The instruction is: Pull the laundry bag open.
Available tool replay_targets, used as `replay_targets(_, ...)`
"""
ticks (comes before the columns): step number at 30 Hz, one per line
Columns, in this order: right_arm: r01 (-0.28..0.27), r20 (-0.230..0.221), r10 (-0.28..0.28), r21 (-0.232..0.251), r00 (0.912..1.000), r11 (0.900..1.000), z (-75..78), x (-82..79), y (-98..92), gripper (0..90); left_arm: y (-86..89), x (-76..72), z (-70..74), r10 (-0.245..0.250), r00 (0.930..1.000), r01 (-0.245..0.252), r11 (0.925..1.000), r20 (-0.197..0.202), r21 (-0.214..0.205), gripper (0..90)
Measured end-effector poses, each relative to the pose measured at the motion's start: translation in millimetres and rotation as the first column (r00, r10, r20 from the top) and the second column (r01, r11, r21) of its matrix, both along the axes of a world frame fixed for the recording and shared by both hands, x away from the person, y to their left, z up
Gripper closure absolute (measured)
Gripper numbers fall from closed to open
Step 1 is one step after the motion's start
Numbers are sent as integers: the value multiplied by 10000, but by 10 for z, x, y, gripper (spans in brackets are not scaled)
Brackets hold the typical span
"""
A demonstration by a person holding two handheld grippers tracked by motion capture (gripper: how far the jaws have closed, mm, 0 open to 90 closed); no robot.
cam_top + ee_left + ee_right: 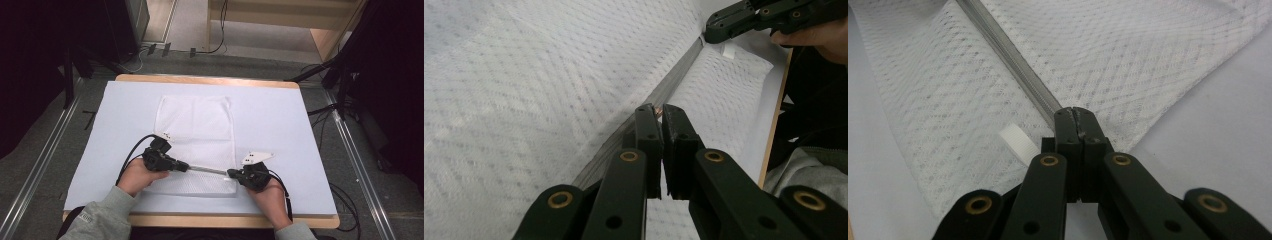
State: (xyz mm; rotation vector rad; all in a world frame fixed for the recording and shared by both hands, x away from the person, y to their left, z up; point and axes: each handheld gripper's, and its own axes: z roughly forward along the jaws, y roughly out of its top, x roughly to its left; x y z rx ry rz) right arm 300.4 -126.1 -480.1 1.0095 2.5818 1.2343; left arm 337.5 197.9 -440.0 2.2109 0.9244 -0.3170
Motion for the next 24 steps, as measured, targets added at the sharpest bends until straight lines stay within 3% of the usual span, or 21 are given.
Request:
replay_targets(6,-24,18,24,3,10000,10000,-1,0,-1,900,40,-11,10,111,9999,-111,9999,6,117,882)
replay_targets(17,-102,35,102,-3,9999,9999,0,12,-3,900,332,-55,17,422,9990,-420,9990,-127,180,882)
replay_targets(24,-69,3,69,6,10000,10000,-1,5,-6,900,430,-77,39,635,9980,-636,9976,40,265,882)
